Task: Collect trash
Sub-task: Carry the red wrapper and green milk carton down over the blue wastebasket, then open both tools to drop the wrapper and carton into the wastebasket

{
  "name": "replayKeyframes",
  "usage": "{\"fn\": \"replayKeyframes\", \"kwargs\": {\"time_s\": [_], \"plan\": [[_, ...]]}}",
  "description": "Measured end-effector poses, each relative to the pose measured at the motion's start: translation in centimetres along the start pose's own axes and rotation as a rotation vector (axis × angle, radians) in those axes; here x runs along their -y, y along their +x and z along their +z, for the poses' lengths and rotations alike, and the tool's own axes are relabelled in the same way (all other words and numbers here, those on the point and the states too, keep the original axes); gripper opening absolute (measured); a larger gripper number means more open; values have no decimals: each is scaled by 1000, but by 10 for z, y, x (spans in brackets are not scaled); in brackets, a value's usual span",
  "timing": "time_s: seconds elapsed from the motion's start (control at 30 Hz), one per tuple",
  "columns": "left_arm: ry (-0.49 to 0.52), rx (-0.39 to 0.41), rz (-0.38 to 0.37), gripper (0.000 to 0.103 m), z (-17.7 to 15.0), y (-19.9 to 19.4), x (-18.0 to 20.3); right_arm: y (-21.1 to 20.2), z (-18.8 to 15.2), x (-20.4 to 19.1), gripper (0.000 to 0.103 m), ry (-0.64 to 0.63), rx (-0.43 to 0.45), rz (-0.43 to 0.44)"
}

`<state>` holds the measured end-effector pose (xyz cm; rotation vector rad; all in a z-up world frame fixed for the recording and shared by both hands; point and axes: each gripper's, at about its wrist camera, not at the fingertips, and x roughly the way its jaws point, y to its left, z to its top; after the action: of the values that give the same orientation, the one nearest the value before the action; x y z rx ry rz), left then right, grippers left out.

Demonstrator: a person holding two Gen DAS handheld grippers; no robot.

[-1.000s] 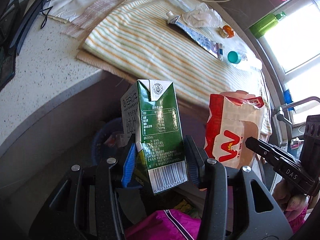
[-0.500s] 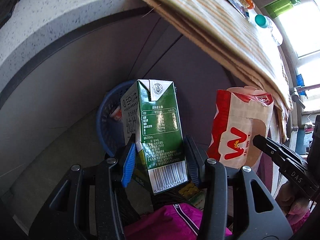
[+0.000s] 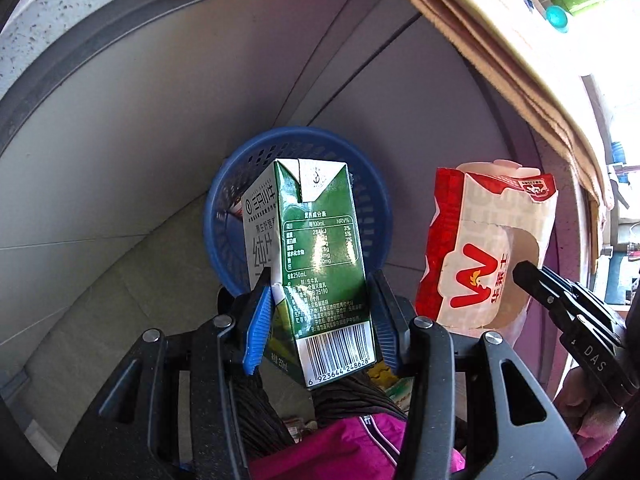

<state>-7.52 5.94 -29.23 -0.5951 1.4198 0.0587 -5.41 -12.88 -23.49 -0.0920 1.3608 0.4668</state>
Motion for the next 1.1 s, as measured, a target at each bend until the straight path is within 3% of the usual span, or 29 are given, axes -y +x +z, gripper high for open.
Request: {"fn": "replayKeyframes", "kwargs": {"time_s": [0.77,0.97,1.1], "plan": [[30,-10,39,46,-1,3,3,33,1,-29,16,-21,-21,-75],[46,4,49,46,-1,-3,7,29,1,-28,20,-17,-16,-62],[52,6,60,48,-1,-7,10,28,0,-25,30,-13,-11,-45]]}}
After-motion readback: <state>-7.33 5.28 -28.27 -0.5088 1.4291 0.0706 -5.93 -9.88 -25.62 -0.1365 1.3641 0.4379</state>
